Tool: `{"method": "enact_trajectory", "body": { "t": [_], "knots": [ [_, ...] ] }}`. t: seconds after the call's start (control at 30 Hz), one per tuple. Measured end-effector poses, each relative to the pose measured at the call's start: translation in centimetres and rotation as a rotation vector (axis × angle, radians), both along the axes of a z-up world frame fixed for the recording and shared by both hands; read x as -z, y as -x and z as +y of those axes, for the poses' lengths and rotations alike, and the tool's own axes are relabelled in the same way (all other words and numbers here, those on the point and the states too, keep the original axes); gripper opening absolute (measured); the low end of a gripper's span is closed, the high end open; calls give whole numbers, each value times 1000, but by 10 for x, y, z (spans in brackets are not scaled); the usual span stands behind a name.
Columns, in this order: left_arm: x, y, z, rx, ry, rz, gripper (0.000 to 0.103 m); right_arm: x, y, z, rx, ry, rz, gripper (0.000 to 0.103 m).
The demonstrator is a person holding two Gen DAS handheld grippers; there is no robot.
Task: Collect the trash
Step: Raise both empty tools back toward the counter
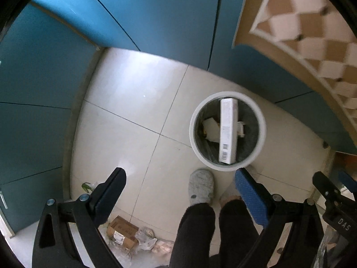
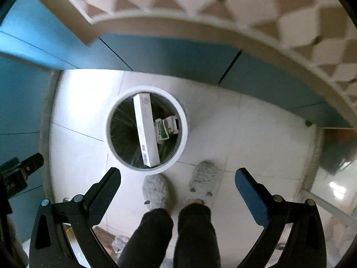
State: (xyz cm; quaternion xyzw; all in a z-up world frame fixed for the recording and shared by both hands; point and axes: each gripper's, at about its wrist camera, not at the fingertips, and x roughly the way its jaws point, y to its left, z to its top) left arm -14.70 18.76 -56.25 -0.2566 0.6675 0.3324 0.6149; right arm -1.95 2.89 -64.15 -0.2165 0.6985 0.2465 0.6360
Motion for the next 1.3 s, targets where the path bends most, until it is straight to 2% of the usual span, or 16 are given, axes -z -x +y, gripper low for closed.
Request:
{"method": "enact_trajectory", "body": {
  "t": [0.27, 0.43, 0.73, 0.93, 1.07, 1.2, 1.3],
  "knots": [
    [-115, 10, -21, 42, -15, -91, 100, -137, 10, -8, 11, -80, -46, 103],
    [-174, 18, -33, 69, -38, -136, 100, -222, 16, -18, 23, -145, -81, 103],
    [-263, 25, -62, 125, -76, -232, 100, -343, 40, -39, 23, -228, -115, 103],
    [-313, 26, -71, 161, -141, -281, 100, -394, 52, -55, 33, -268, -143, 103],
    [-344, 19, -73, 180, -224, -312, 100, -416, 52, -67, 69, -313, -146, 103],
    [-365, -11, -69, 198, -298, -351, 100, -436, 39, -80, 145, -384, -145, 103],
    [-378, -46, -68, 222, -351, -378, 100, -450, 13, -89, 205, -426, -168, 103]
  ]
}}
